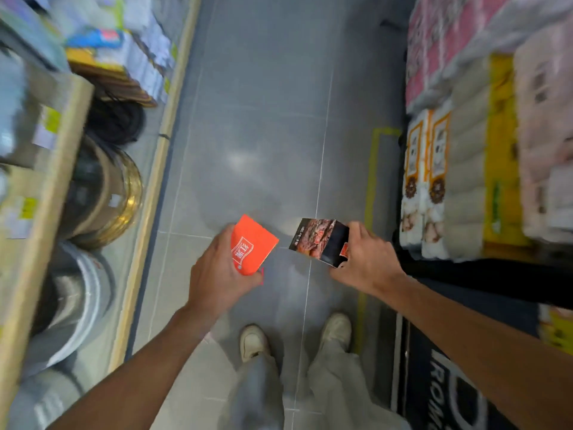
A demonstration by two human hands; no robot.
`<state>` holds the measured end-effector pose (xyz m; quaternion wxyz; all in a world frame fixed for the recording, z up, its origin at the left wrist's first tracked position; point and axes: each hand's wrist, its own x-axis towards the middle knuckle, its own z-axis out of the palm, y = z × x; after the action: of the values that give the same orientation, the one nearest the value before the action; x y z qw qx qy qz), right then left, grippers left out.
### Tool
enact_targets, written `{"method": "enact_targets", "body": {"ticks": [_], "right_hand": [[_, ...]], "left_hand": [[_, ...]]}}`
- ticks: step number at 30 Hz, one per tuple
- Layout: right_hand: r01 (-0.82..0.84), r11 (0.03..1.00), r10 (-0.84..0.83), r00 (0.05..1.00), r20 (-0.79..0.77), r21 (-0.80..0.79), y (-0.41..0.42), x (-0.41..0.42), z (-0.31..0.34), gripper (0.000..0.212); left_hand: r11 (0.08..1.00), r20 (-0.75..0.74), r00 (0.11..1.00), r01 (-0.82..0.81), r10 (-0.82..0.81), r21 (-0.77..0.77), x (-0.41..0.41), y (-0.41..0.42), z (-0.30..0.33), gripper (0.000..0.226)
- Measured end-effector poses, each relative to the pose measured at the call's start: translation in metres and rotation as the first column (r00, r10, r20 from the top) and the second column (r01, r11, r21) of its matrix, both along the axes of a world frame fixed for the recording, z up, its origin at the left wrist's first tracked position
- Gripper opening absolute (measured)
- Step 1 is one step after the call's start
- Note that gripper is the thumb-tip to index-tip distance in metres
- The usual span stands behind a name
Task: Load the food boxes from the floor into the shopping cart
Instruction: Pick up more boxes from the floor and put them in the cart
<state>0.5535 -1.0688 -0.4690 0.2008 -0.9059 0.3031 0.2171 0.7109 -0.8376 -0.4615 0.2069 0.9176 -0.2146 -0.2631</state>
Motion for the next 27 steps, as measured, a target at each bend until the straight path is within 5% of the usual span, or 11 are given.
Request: {"method": "enact_targets", "body": {"ticks": [7,14,20,27], "right_hand": [[0.098,0.992,-0.084,0.982,0.172,-0.073,0.027,0.028,0.228,0.082],[0.159,0.971,-0.083,0.922,0.378,-0.176,0.069,0.031,0.380,0.080],[0.133,0.976,-0.019,0.844,0.535,-0.175,0.110,0.030,0.461,0.086],[-0.087,0.976,0.190,0.782,0.593,-0.197,0.152,0.049,0.502,0.085]], "left_hand": [[0.987,0.111,0.991,-0.055,0.072,-0.150,0.030,0.025,0.212,0.107],[0.946,0.222,0.966,-0.057,0.134,-0.320,0.039,0.075,0.353,0.097],[0.931,0.315,0.924,-0.101,0.218,-0.350,0.022,0.127,0.437,0.105],[0.878,0.372,0.822,-0.287,0.431,-0.382,-0.027,0.196,0.490,0.105]]}}
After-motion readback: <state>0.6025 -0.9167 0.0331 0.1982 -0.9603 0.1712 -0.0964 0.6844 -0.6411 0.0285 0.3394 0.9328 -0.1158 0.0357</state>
